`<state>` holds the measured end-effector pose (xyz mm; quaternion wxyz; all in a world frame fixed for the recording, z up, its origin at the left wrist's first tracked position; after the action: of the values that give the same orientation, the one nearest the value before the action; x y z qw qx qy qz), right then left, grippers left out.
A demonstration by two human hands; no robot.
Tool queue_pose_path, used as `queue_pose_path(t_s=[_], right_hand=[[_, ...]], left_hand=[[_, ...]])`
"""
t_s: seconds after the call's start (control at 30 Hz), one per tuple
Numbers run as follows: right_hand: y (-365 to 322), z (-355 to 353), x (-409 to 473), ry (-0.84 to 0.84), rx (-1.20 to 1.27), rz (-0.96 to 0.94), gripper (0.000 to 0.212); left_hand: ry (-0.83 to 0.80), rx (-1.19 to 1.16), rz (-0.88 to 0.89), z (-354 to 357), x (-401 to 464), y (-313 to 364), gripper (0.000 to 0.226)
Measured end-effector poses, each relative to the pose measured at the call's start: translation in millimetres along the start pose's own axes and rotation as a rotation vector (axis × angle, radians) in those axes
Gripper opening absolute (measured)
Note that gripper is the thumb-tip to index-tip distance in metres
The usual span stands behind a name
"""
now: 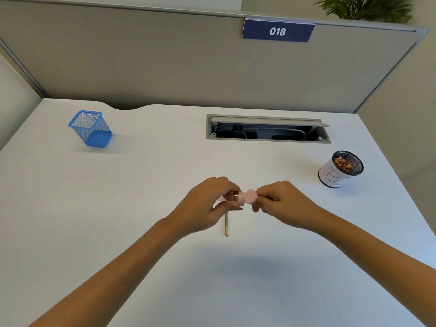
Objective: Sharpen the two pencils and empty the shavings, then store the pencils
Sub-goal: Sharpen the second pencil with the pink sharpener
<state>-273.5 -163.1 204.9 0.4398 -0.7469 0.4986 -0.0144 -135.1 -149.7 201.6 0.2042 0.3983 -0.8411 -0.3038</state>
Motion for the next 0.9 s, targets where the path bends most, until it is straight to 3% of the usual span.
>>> queue_pose_path(t_s=[0.1, 0.2, 0.37, 0.63, 0.9], right_hand=[[17, 14, -1, -0.183, 0.339, 0.148, 0.037], [24, 11, -6, -0.243, 0.443, 0.181, 0.037], [28, 0, -12, -0.18, 0.473, 0.131, 0.035], [32, -3, -9, -0.096, 0.468, 0.075, 0.027], [58, 25, 15, 0.208, 0.455, 0.114, 0.006]], left_hand=[[0.001, 0.036, 0.031, 3, 2, -6, 0.019], [0.016, -0.039, -0.031, -1, 3, -20, 0.021], [0.035, -0.272, -0.163, -2, -5, -40, 0.016], [0.065, -0.529, -0.278, 4, -13, -46, 0.025], [0.179, -0.69, -0.491, 38, -41, -91, 0.028]])
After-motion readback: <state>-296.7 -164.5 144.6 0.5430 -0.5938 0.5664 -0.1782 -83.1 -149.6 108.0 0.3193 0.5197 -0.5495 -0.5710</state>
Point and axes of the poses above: each hand's wrist, its own x-axis towards the middle knuckle, its own z-axis out of the palm, y = z × x, the point moved 8 cm from there along x, towards the middle knuckle, and after that the axes turned 11 degrees about -y, right-handed, at the moved point
